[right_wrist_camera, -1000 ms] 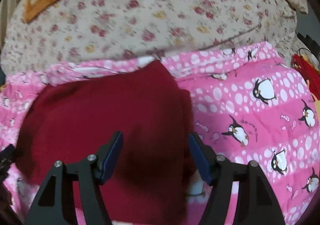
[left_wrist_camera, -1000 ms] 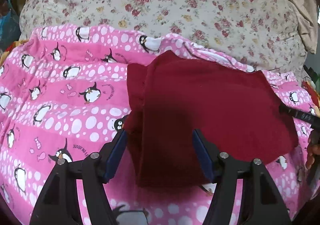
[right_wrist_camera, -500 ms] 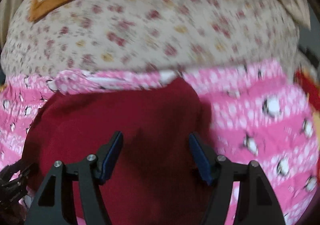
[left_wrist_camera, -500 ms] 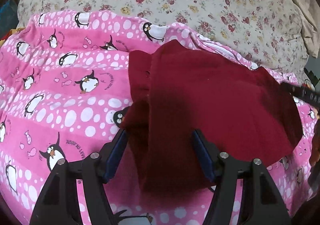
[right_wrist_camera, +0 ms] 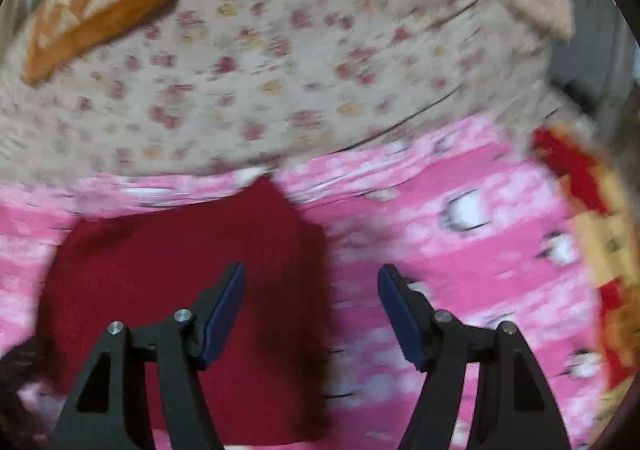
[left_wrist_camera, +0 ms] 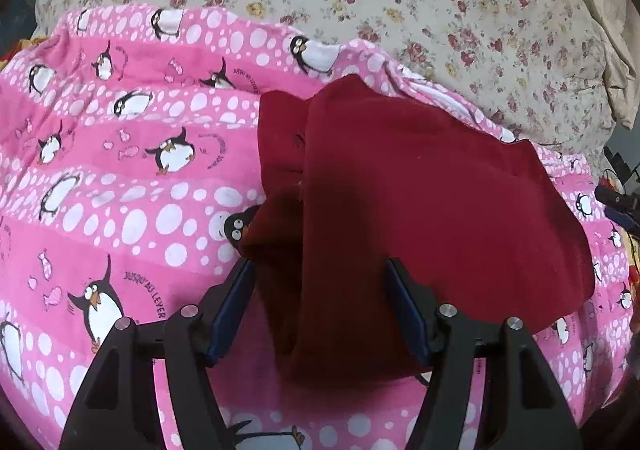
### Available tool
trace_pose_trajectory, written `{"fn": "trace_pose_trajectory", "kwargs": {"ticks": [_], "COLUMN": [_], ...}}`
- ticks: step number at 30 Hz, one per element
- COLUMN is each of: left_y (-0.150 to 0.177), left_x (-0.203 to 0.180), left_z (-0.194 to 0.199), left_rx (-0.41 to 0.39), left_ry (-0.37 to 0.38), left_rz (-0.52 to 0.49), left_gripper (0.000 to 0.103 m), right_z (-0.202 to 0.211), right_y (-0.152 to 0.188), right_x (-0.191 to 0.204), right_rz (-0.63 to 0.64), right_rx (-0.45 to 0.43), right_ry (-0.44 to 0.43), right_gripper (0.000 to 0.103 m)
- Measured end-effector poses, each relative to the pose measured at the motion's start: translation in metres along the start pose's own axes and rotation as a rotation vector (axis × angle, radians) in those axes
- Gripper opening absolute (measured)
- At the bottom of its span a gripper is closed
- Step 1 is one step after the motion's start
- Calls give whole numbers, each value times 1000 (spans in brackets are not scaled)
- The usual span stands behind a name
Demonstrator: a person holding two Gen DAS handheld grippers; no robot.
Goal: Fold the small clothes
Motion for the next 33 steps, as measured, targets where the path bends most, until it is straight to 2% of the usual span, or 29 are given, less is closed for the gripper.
{"fn": "trace_pose_trajectory", "kwargs": {"ticks": [2, 3, 5, 7, 8, 12, 15, 19, 21, 23, 26, 32, 33], "left_y": [0, 0, 1, 1, 1, 1, 1, 2, 3, 5, 6, 7, 7], "left_x": [3, 3, 3, 3, 3, 3, 2, 6, 9, 14, 20, 23, 23], "left_z": [-3, -3, -2, -2, -2, -3, -3, 1, 3, 4, 6, 8, 8], "left_rx": [10, 12, 8, 10, 13, 15, 15, 15, 21, 42, 52, 52, 53], "left_ry": [6, 10, 9, 12, 13, 13, 19, 25, 37, 70, 109, 131, 137], "left_rz": [19, 24, 15, 16, 19, 23, 25, 41, 59, 102, 134, 151, 160], "left_gripper": [47, 47, 47, 47, 47, 47, 47, 47, 47, 47, 47, 47, 47], "right_z": [-12, -18, -40, -66, -72, -49, -32, -33, -44, -55, -72, -102, -107], "right_y": [1, 4, 15, 32, 37, 23, 3, -14, -20, -24, -29, -41, -44], "right_x": [19, 29, 40, 38, 37, 47, 71, 128, 158, 187, 227, 308, 318], "right_rz": [14, 35, 82, 65, 63, 95, 97, 87, 84, 101, 179, 352, 366], "right_rx": [22, 29, 79, 184, 206, 149, 87, 81, 110, 126, 153, 198, 204], "right_ry": [-116, -142, -125, -104, -107, -69, -134, -349, -430, -475, -476, -481, -482], "right_gripper": [67, 63, 61, 60, 60, 60, 67, 71, 71, 71, 71, 72, 76]}}
Point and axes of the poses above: each gripper's, at about its wrist camera, not at the fingertips, and z roughly against the way its jaws point, x to its left, y to its underside, the point moved 6 cm from there along -z, roughly the way its jaws point, and after that the axes turned 13 degrees about z, right-handed, at the moved point
